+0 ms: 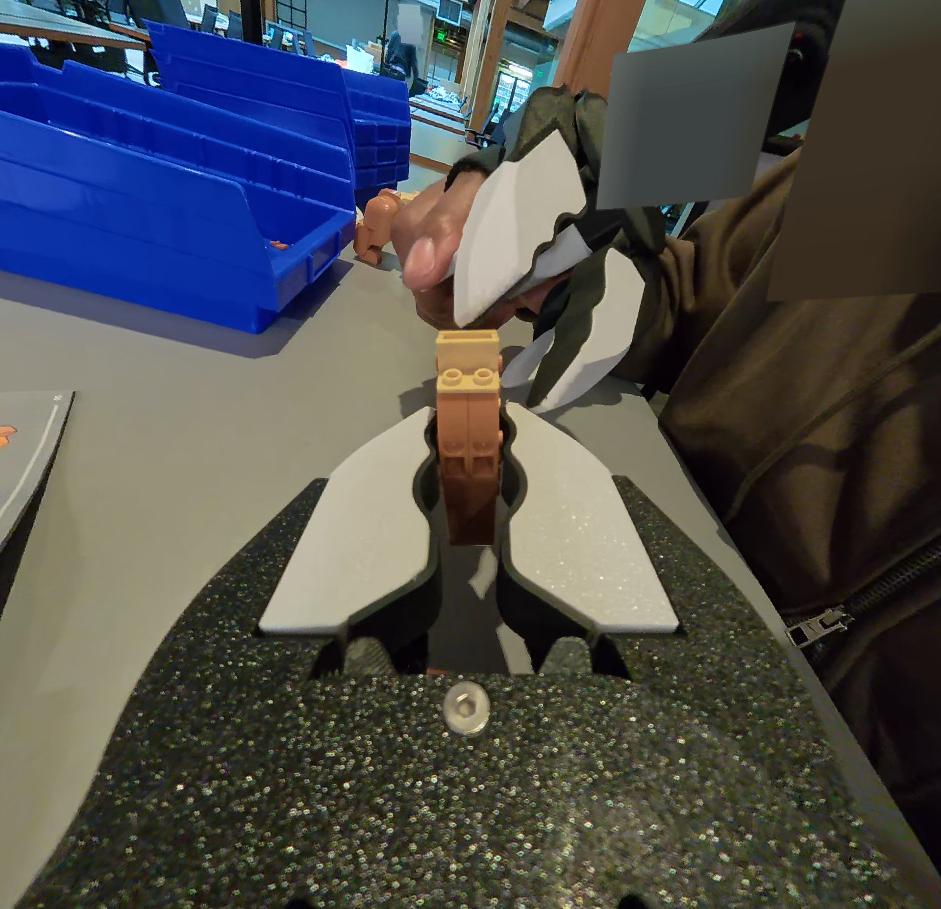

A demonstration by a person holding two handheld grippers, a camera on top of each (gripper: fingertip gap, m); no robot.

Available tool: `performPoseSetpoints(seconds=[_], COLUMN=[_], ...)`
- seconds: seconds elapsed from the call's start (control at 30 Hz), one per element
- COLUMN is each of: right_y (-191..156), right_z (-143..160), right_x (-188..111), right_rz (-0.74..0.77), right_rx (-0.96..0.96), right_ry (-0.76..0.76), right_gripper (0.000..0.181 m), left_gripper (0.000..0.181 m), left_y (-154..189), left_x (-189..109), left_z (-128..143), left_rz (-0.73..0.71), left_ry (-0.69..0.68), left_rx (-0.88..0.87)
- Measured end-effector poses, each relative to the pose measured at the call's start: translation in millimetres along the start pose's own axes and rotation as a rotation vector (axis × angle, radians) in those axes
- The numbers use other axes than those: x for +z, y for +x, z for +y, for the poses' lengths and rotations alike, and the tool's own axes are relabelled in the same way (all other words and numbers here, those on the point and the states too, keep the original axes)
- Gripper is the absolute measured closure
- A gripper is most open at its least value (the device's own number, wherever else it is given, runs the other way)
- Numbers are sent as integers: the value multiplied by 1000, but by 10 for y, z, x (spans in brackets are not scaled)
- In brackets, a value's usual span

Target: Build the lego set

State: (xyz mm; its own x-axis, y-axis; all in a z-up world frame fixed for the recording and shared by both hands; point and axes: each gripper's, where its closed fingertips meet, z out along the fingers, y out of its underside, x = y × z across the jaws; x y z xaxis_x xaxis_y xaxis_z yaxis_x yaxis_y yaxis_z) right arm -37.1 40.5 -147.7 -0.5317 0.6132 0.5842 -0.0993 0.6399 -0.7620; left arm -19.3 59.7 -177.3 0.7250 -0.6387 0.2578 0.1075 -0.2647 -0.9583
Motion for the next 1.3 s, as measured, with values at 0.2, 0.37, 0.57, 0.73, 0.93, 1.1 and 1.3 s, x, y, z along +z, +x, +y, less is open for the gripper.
performPoseSetpoints(seconds=[0.2,0.37,0.57,0.73,0.93,1.1,1.3], right_y=[-6,-24,-32,-32,-25,-7,-23], right_z=[-6,-22,-31,-32,-48,-111,-135], right_x=[-7,-1,-1,-5,-9,-14,-34], right_rz=[-3,-13,-18,-18,-10,27,32], right_rx=[4,24,34,38,44,16,11], right_ry=[8,17,13,19,31,60,89], right_gripper=[152,150,150,149,149,152,149], left_gripper=[161,161,161,161,161,161,160], left_y=[10,21,30,34,39,68,65], left_x=[-4,-11,-12,-13,-18,-22,-27], left_z=[-10,-20,-24,-28,-42,-75,-82], left_rz=[6,13,16,16,17,20,2], left_ry=[7,15,16,18,28,42,34], left_rx=[7,10,15,20,30,65,105])
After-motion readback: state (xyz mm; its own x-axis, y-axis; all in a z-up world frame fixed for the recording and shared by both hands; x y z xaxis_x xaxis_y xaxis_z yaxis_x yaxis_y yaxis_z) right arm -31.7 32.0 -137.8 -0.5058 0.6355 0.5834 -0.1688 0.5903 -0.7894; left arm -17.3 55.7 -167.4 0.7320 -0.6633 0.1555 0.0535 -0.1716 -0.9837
